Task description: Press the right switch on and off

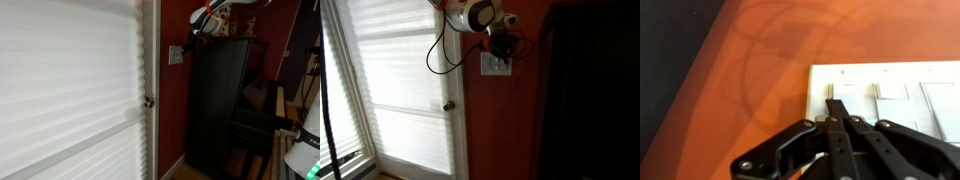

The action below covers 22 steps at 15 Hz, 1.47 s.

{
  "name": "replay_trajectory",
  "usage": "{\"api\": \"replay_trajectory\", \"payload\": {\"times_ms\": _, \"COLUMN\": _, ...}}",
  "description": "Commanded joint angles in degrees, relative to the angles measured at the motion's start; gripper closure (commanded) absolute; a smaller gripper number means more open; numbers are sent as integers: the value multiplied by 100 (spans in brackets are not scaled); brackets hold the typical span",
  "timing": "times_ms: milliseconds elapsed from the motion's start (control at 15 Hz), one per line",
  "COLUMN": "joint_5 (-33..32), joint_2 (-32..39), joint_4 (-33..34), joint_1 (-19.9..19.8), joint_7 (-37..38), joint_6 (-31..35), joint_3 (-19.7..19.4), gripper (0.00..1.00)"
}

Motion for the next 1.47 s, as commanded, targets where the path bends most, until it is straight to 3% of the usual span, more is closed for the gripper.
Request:
{"api": "replay_trajectory", "payload": {"times_ms": 0, "joint_5": 150, "joint_2": 119, "joint_4": 159, "joint_1": -65, "joint_7": -231, "joint_6": 81, "joint_3": 52, "gripper": 100}}
{"api": "replay_trajectory", "payload": {"times_ms": 1000, "joint_5": 304, "joint_2": 243, "joint_4": 205, "joint_1": -105, "joint_7": -485, "joint_6": -6, "joint_3": 67, "gripper": 100}}
{"api": "replay_trajectory", "payload": {"times_ms": 1400, "joint_5": 18, "joint_2": -389, "joint_4": -50, "joint_1": -125, "joint_7": -138, "joint_6": -735, "joint_3": 138, "gripper": 100}}
